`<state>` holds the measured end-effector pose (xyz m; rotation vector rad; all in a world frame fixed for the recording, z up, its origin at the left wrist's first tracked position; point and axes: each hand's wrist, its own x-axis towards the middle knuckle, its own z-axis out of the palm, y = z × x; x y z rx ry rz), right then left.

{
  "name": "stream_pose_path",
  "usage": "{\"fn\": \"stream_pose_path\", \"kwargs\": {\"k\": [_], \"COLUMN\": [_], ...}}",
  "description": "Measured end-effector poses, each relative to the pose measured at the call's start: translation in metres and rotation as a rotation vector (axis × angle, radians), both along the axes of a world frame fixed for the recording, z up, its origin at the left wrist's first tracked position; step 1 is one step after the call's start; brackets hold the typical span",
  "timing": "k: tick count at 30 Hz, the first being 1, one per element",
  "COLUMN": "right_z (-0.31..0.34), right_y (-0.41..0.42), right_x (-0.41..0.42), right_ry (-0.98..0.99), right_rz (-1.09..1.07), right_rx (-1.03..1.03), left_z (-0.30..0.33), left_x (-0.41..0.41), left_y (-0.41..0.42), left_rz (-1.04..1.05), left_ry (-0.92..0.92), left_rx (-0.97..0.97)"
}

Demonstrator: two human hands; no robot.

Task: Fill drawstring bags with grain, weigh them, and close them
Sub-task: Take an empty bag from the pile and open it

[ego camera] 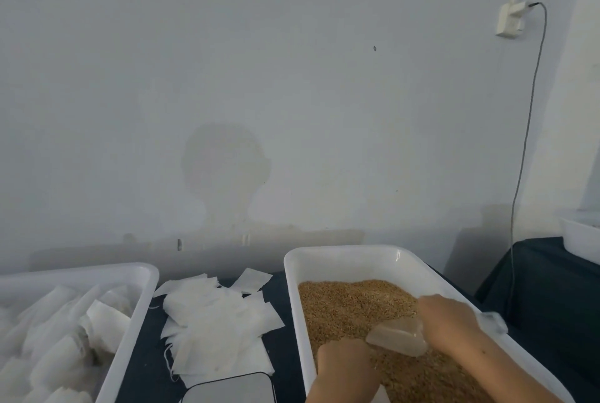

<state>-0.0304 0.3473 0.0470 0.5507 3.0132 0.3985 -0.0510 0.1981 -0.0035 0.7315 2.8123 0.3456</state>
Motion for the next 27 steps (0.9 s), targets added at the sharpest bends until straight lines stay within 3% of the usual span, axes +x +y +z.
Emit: {"fn": "stream_pose_path", "kwargs": {"k": [5,10,18,27], "right_z": [0.003,-0.011,-0.047,-0.036], "right_y": [-0.022,-0.043,-0.045,-0.011], "right_x": [-0.023,-0.051,-0.067,-0.048], "right_ry": [-0.028,-0.067,0.069,0.234], "right_rz": [0.043,0.062,0.137,0.157], "right_rx": [-0.003,-0.191,-0.406,-0.563], "left_z": [-0.001,-0.002,0.0,-0.003], "left_x": [0.001,0.002,0.002,0.001], "left_y": [0.001,0.0,0.0,-0.001], "left_rz": [0.01,0.04,0.041,0.086], "left_ry": [0.05,0.077,0.106,0.17], "left_rx": [0.06,0.044,0.081,0.184]}}
